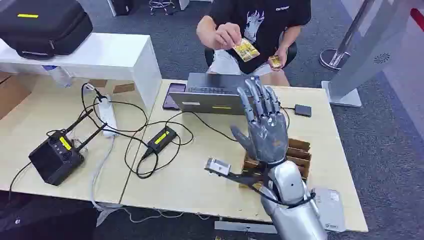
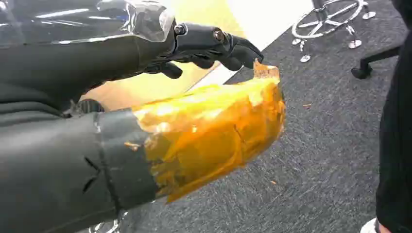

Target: Pass the card to the sensor for recognition and then transmit it.

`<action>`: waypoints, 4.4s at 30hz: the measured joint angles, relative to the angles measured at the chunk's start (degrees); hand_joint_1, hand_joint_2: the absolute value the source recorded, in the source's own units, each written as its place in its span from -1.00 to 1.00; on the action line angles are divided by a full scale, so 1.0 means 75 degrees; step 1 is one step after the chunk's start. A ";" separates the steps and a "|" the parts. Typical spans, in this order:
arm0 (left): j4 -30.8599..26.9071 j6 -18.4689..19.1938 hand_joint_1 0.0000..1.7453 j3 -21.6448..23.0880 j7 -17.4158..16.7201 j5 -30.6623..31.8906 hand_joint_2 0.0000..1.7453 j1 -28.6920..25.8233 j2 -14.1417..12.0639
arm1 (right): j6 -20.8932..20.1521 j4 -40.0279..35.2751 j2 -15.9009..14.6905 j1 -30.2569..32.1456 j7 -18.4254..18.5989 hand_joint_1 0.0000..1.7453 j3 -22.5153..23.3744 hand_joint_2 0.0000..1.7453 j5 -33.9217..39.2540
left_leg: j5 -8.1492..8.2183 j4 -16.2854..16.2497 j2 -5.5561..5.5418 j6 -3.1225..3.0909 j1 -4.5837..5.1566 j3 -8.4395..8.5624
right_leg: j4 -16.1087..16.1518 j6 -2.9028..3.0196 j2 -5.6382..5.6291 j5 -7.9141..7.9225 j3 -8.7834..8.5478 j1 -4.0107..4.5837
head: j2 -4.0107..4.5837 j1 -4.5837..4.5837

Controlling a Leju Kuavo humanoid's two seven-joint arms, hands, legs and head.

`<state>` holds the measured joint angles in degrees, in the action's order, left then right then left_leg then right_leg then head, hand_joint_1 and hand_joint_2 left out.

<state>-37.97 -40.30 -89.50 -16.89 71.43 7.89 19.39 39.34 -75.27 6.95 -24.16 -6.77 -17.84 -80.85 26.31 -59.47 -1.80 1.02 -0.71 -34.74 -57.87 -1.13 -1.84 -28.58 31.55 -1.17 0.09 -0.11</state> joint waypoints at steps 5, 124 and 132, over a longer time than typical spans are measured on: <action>0.0044 0.0000 -1.00 0.0000 0.0070 0.0061 -1.00 -0.0001 0.0003 | -0.0108 0.1475 -0.0128 -0.1153 0.0887 -1.00 -0.0221 1.00 0.0268 | -0.0006 -0.0002 -0.0006 0.0002 0.0000 -0.0001 | 0.0000 0.0000 0.0004 0.0003 0.0000 0.0000 | 0.0000 0.0003; -0.0082 0.0000 -1.00 -0.0009 -0.1137 -0.1192 -1.00 -0.0203 -0.0023 | -0.3649 -0.2636 -0.3328 0.4963 0.2671 1.00 0.2640 1.00 0.2664 | 0.0021 -0.0001 -0.0021 -0.0016 0.0009 -0.0018 | 0.0010 0.0002 0.0028 -0.0019 0.0009 -0.0010 | 0.0000 0.0006; -0.0082 0.0000 -1.00 -0.0009 -0.1075 -0.1183 -1.00 -0.0203 -0.0023 | -0.3891 -0.2592 -0.3605 0.4980 0.2543 1.00 0.2445 1.00 0.3002 | 0.0022 -0.0001 -0.0021 -0.0016 0.0009 -0.0018 | 0.0010 0.0002 0.0028 -0.0019 0.0010 -0.0010 | 0.0000 0.0003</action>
<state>-38.58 -40.30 -89.57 -24.96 62.55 6.37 19.21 10.16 -94.71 -20.09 13.19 12.30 0.50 -58.33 26.48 -59.48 -1.96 0.90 -0.64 -34.88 -57.80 -1.11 -1.63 -28.72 31.62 -1.25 0.09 -0.09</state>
